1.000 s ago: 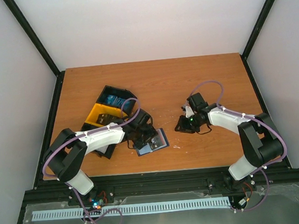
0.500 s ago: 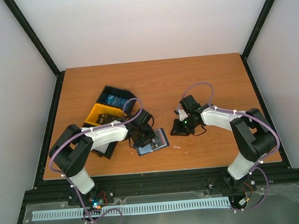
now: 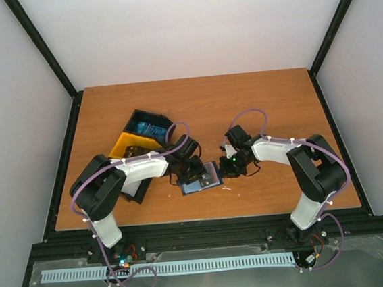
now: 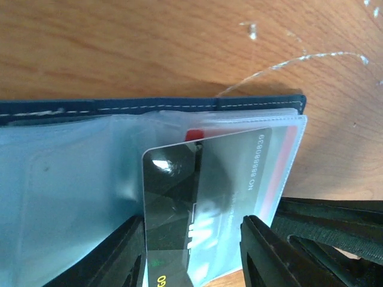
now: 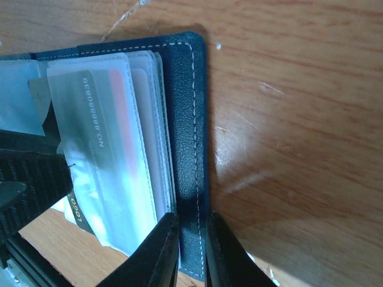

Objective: Put the credit cards into the card holder
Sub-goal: Insert the credit card into the card holder.

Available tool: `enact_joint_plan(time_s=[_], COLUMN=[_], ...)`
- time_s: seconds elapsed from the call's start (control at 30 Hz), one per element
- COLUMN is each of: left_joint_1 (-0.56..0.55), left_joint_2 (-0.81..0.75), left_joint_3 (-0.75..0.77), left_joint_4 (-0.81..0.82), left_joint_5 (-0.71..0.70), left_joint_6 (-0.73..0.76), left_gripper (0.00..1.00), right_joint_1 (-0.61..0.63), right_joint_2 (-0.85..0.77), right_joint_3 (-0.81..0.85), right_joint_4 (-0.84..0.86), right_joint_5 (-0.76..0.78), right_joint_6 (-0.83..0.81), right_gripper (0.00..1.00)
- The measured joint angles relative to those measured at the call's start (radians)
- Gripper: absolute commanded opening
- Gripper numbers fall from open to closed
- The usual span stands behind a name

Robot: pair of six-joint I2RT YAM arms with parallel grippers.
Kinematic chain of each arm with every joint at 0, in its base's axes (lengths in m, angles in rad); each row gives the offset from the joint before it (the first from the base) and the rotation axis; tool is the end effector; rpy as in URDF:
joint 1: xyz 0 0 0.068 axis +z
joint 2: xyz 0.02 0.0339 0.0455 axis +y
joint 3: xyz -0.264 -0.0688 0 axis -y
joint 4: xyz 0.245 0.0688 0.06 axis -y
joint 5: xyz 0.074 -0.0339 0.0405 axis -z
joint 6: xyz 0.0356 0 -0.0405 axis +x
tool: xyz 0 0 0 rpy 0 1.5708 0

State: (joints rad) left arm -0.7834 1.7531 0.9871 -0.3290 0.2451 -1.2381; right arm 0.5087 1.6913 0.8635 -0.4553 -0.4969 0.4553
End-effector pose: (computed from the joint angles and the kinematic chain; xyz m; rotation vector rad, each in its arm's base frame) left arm 0.2318 -0.2431 0.1500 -0.5861 2.9288 -0.8087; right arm 0.2464 0.1568 0.1348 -0.1899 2.9901 0.8741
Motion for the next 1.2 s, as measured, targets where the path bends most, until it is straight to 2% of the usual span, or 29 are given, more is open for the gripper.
enact_joint_plan(time_s=[0.3, 0.57, 0.83, 0.9, 1.1, 1.2], left_joint_1=[0.001, 0.003, 0.024, 0.039, 0.054, 0.054], left_joint_2=[0.048, 0.056, -0.046, -0.063, -0.022, 0.006], left_joint_3=[0.053, 0.064, -0.004, -0.021, -0.009, -0.003], left_joint_4=[0.024, 0.041, 0.034, 0.035, 0.046, 0.048], left_joint_5=[0.028, 0.029, -0.002, -0.002, 0.014, 0.019], left_joint_6=[0.090, 0.170, 0.217, 0.219, 0.233, 0.242], left_gripper=[0.51, 0.61, 0.64, 0.63, 0.48, 0.45], right_joint_1=[0.002, 0.003, 0.003, 0.003, 0.003, 0.003], right_joint_2=[0.005, -0.009, -0.111, -0.124, -0.127, -0.109], right_joint_3=[0.009, 0.009, 0.019, 0.028, 0.030, 0.032], right_joint_4=[-0.005, 0.000, -0.013, -0.015, -0.037, -0.052], right_joint_5=[0.013, 0.056, 0.139, 0.152, 0.204, 0.232], right_joint_6=[0.001, 0.028, 0.058, 0.059, 0.058, 0.055], right_gripper=[0.13, 0.15, 0.20, 0.21, 0.21, 0.21])
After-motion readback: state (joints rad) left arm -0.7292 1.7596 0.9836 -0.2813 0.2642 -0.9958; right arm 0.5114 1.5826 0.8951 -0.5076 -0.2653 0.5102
